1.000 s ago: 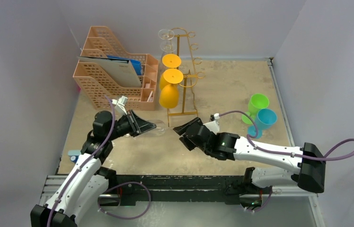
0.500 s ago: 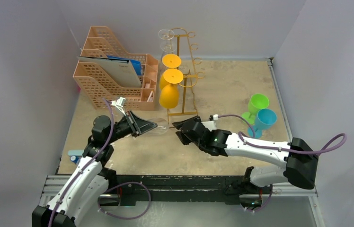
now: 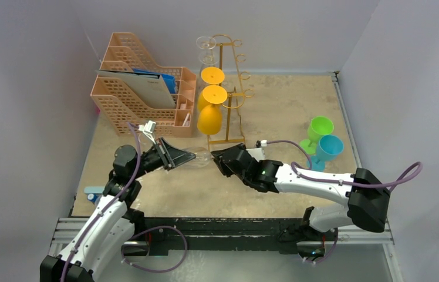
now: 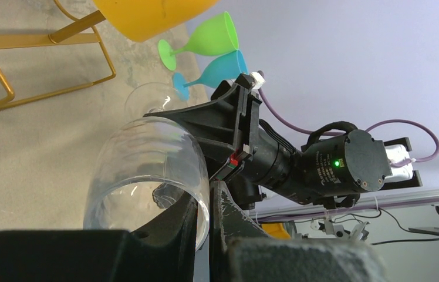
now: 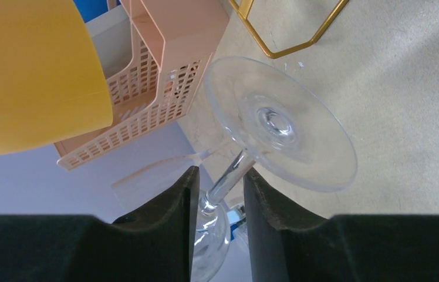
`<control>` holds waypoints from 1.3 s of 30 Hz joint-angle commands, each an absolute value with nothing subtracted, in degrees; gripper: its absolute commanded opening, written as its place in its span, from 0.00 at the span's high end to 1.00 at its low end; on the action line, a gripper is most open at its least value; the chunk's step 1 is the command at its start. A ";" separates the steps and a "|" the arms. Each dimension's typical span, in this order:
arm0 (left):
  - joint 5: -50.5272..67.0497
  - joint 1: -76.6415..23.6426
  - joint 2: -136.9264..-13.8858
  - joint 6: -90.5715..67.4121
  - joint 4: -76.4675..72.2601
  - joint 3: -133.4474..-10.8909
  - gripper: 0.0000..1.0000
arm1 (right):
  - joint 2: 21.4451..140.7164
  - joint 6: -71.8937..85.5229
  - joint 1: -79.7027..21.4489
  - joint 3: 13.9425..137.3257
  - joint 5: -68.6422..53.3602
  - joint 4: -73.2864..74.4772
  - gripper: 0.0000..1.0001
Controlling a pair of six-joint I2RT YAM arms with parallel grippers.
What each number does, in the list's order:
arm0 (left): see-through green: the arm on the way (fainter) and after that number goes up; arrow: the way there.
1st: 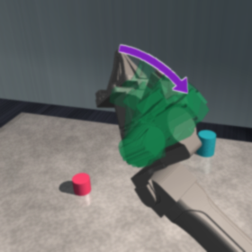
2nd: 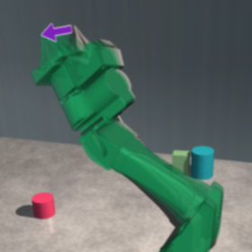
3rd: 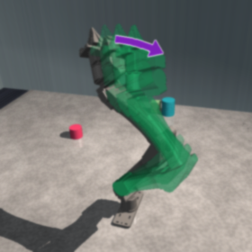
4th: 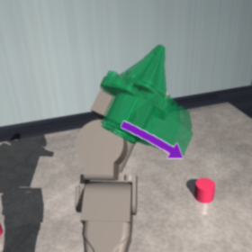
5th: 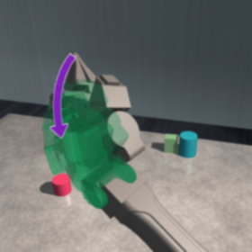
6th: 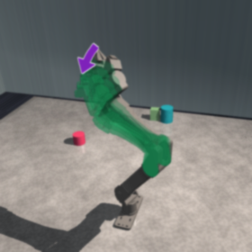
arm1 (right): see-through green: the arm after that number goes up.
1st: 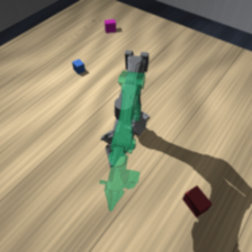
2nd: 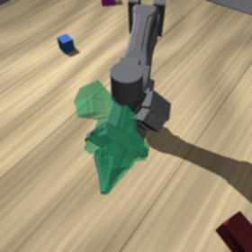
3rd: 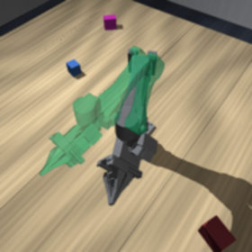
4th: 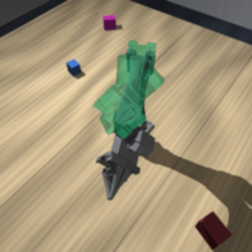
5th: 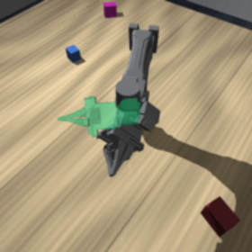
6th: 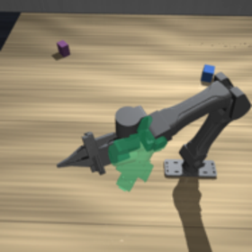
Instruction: Place the wine glass upside down on the wine glass rack
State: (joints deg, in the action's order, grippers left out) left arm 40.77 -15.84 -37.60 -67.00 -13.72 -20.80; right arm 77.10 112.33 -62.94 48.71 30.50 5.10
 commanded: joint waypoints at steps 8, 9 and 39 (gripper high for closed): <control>43.61 -16.17 -36.96 -68.38 -21.53 -18.71 1.00 | 78.41 114.76 -62.41 49.07 30.73 0.17 0.78; 43.74 -16.16 -36.91 -68.04 -21.20 -18.68 1.00 | 78.33 114.91 -62.48 48.94 30.54 -1.16 0.79; 43.26 -16.17 -34.67 -64.03 -7.15 -21.80 0.57 | 71.54 108.77 -62.07 46.99 30.84 5.33 1.00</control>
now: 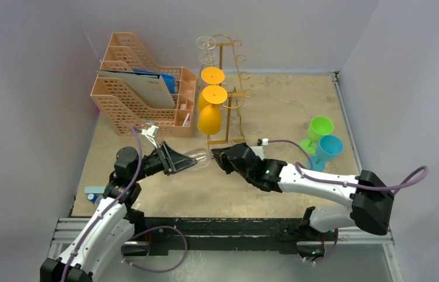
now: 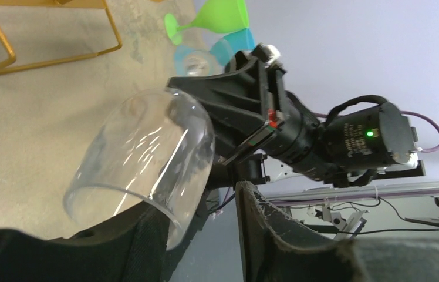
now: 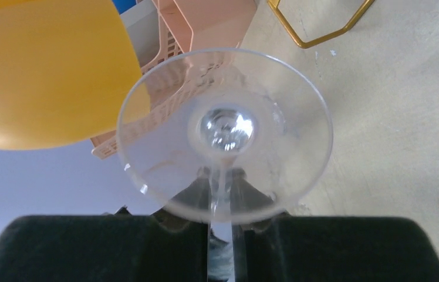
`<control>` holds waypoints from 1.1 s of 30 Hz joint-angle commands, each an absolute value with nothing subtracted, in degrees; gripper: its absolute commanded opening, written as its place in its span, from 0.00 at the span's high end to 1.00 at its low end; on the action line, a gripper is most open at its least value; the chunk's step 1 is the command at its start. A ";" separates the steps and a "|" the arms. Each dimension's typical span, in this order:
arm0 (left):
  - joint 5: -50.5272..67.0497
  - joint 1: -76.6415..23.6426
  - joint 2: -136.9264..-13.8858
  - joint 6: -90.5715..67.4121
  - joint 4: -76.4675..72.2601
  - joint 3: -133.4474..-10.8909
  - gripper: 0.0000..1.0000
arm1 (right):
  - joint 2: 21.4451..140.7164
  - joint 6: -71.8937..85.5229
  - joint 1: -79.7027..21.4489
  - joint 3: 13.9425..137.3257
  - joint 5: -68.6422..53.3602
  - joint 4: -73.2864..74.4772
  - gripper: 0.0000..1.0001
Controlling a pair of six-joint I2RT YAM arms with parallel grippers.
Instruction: Place the wine glass upside down on the wine glass rack
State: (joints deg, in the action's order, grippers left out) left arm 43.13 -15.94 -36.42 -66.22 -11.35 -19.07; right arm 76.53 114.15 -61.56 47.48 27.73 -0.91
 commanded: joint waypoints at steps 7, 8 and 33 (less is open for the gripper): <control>42.83 -16.17 -32.07 -62.64 0.86 -23.87 0.46 | 63.28 100.69 -61.18 43.12 35.77 11.48 1.00; 42.78 -16.17 -31.88 -62.40 2.50 -24.34 0.46 | 62.26 99.26 -61.08 43.01 36.19 12.72 1.00; 38.98 -16.17 -37.72 -48.11 26.53 -44.04 0.43 | 57.30 29.19 -33.78 51.51 8.67 -2.55 1.00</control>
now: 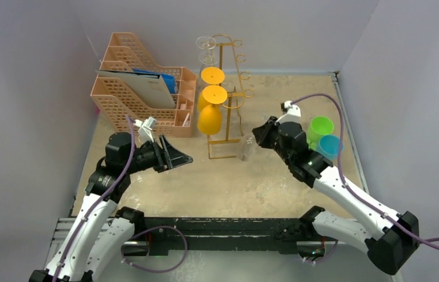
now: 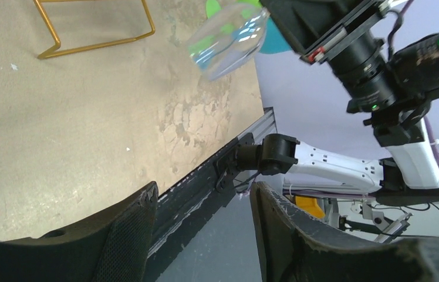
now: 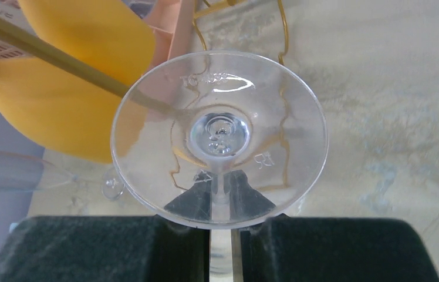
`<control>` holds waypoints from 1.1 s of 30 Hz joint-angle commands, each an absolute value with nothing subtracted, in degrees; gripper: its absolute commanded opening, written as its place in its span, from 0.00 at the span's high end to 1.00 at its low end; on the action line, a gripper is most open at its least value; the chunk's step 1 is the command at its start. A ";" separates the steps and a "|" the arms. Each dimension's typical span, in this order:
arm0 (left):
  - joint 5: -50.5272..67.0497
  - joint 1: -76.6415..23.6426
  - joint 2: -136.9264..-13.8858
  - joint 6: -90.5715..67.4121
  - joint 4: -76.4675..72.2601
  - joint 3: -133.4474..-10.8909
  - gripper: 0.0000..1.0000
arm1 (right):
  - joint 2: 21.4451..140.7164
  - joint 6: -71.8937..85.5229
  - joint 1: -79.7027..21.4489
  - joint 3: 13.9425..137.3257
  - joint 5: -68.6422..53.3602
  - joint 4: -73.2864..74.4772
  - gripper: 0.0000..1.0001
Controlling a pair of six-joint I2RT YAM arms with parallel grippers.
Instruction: Place the wine glass upside down on the wine glass rack
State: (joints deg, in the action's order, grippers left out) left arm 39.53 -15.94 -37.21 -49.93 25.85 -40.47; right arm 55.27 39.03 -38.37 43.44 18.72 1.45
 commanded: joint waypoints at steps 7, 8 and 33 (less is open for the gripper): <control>37.66 -16.17 -47.00 -42.76 30.37 -54.05 0.43 | 67.63 24.50 -23.45 60.13 -7.58 -2.75 1.00; 37.69 -16.17 -48.04 -41.59 31.36 -55.34 0.43 | 68.60 24.28 -21.52 60.71 -9.84 -3.60 1.00; 27.59 -16.17 -51.41 -30.74 31.60 -62.31 0.43 | 103.64 8.79 -4.04 99.24 -48.40 -9.40 1.00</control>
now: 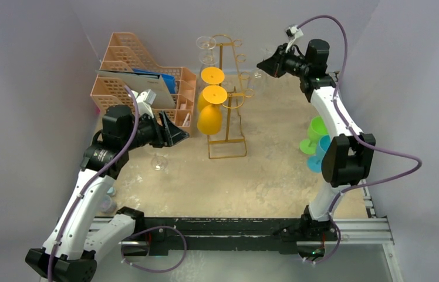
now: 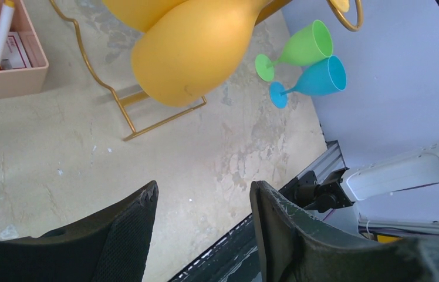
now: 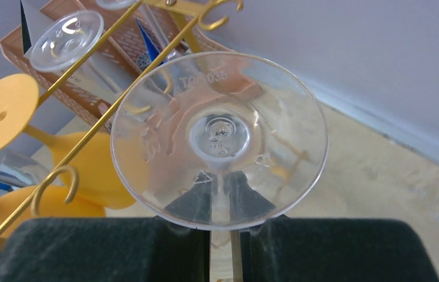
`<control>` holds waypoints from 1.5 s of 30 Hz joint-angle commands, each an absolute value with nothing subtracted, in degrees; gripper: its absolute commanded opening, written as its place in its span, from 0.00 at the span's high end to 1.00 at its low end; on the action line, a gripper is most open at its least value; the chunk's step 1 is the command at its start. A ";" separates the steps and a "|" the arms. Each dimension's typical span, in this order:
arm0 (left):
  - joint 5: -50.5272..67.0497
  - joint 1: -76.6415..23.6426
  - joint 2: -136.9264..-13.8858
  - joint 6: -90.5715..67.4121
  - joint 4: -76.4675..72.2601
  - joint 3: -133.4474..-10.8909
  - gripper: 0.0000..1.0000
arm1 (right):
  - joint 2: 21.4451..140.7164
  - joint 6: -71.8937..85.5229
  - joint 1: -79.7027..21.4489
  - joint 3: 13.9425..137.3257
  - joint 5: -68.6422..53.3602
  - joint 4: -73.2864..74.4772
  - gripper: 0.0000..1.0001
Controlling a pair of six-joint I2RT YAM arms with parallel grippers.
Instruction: Place the wine glass upside down on the wine glass rack
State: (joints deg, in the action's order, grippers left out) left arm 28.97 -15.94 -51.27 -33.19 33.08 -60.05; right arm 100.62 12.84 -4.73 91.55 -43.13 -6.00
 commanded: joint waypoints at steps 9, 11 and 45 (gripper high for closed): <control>26.81 -16.17 -50.90 -30.59 31.03 -62.75 0.43 | 111.85 7.66 -4.04 106.87 -49.70 -14.19 1.00; 26.85 -16.17 -50.98 -30.82 31.03 -62.62 0.43 | 114.22 7.94 -4.09 110.31 -49.90 -13.26 1.00; 25.73 -16.13 -48.67 -29.51 31.23 -60.29 0.43 | 126.83 -12.71 -12.27 135.53 -40.79 10.06 1.00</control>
